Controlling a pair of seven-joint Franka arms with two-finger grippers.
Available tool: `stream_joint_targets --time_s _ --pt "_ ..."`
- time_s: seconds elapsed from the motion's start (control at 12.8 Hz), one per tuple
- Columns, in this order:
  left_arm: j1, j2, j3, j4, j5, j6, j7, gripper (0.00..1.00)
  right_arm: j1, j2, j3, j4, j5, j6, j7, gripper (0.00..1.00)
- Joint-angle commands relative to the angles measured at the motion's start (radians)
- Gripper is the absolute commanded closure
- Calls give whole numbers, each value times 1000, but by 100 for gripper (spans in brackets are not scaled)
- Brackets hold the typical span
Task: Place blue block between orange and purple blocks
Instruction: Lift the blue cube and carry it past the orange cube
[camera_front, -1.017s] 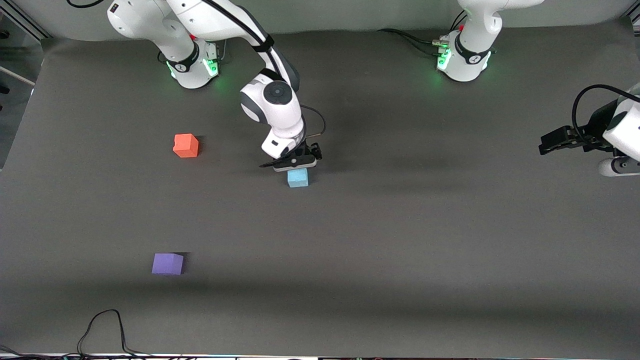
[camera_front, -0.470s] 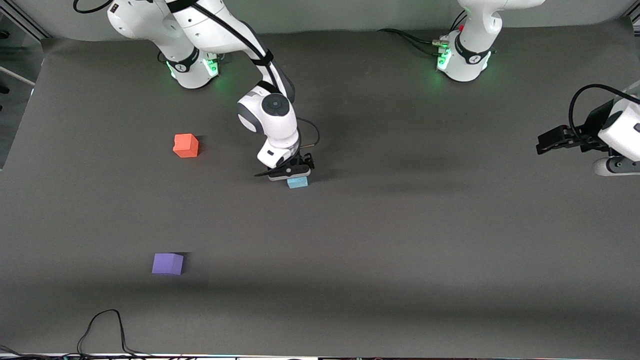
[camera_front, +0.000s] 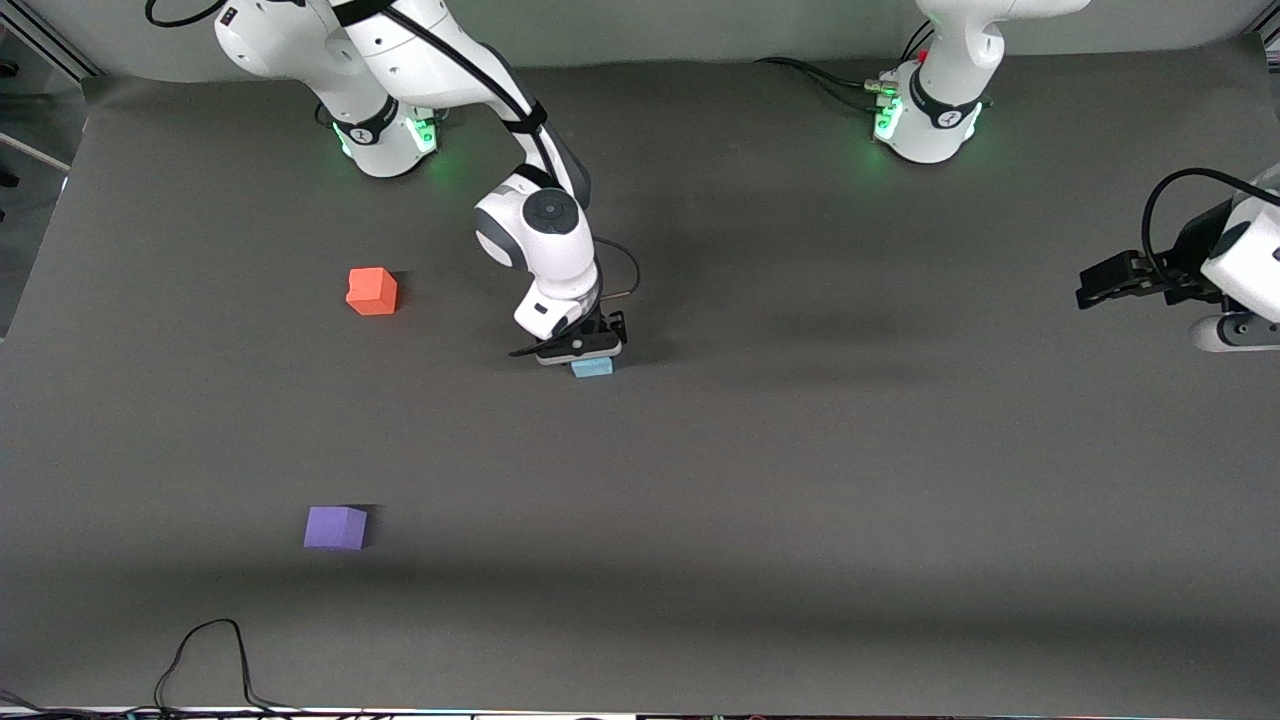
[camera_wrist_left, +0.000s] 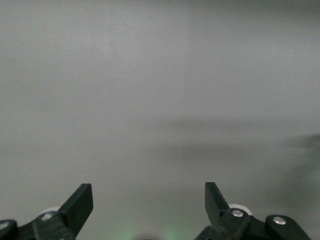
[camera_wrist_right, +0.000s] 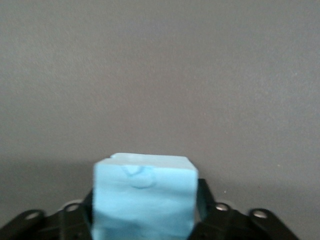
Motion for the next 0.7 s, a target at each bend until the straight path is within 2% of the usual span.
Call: stream_joint_targets --time_s 0.0,0.16,0.31,0.55,0.63 --pt "-19 -25 16 -24 3 14 15 0 -15 4 -1 29 -15 0 27 51" --pt "-20 -25 15 -24 3 18 15 0 -33 -14 -1 62 -8 -58 22 59" --pt "-21 -24 15 -24 2 12 15 0 -47 -40 1 169 14 -251 15 61" --pt "-27 -19 15 -25 12 20 15 0 -73 -129 -4 292 185 -445 -83 61" --pt "-27 -21 12 -25 31 20 15 0 -87 -161 -6 324 204 -494 -96 61"
